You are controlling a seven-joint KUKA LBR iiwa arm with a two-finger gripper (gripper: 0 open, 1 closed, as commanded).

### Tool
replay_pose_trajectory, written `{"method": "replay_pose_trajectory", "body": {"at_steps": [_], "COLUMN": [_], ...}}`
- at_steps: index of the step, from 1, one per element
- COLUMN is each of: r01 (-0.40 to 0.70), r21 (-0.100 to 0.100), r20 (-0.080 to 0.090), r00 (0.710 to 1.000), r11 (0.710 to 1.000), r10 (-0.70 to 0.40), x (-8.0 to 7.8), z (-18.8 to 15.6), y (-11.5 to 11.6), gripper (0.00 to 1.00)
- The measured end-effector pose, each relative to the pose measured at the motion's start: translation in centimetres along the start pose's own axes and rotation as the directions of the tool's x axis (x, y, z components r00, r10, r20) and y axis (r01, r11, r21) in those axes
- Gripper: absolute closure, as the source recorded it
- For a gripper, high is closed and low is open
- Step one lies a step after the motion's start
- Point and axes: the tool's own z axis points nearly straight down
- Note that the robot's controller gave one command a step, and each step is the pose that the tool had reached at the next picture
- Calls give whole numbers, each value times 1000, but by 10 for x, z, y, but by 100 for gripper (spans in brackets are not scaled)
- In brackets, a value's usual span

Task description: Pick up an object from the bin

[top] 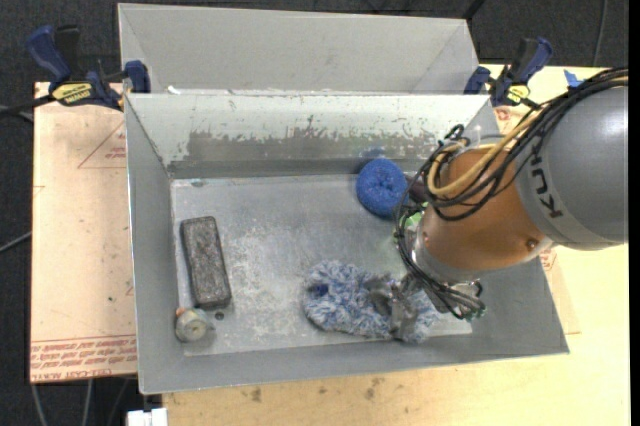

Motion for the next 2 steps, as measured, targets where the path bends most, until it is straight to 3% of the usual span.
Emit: {"method": "replay_pose_trajectory", "body": {"at_steps": [2], "r01": [0], "r21": [0], "r20": [-3], "r00": [1000], "r11": [1000], "r10": [0], "x": [0], "z": [-9], "y": [0], "gripper": [100]}}
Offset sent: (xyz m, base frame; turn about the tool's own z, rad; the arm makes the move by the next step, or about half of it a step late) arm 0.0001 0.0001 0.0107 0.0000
